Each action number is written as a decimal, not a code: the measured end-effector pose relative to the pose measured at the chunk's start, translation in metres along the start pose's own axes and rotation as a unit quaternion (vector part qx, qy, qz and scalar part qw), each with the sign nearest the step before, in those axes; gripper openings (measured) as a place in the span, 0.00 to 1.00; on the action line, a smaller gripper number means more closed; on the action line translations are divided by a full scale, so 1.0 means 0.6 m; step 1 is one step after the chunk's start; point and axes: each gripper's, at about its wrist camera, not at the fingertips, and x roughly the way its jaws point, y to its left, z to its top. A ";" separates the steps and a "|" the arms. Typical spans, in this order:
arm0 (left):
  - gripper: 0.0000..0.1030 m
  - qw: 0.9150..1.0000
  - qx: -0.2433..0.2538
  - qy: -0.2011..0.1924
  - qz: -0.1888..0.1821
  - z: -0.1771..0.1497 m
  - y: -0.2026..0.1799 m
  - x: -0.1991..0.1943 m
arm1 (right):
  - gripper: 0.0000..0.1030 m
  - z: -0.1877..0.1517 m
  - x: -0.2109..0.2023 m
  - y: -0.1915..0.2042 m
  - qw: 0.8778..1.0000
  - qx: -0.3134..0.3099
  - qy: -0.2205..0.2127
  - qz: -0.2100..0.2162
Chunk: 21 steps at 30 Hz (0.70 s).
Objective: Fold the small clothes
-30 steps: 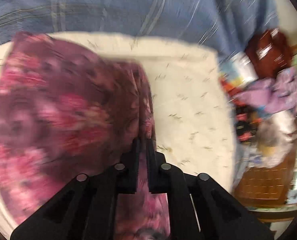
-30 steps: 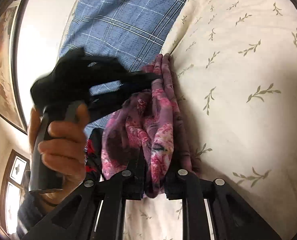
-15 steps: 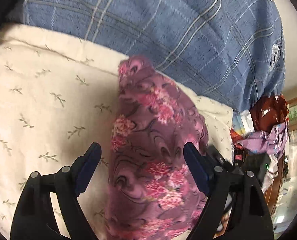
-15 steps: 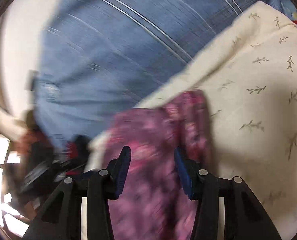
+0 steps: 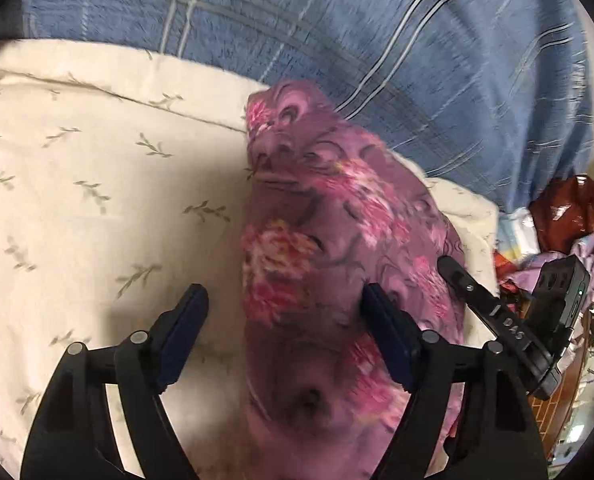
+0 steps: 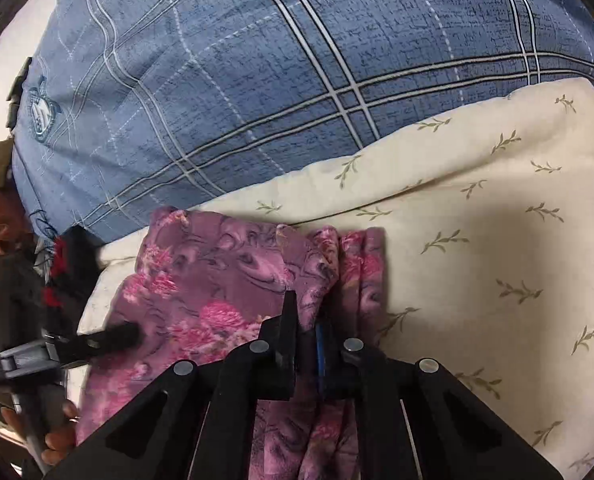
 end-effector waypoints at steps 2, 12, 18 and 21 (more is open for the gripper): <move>0.77 1.000 0.011 -0.009 -0.016 -0.021 0.003 -0.039 | 0.14 -0.011 -0.041 0.006 0.999 0.010 -0.018 0.025; 0.77 0.999 0.037 0.021 -0.012 -0.186 0.027 -0.067 | 0.16 -0.190 -0.113 0.012 0.994 0.013 0.029 0.100; 0.77 0.998 0.065 0.008 0.021 -0.229 0.025 -0.081 | 0.06 -0.189 -0.184 0.030 0.996 -0.021 -0.039 0.077; 0.77 0.993 0.105 0.016 0.055 -0.240 -0.001 -0.084 | 0.05 -0.199 -0.135 0.010 0.999 -0.029 0.011 0.014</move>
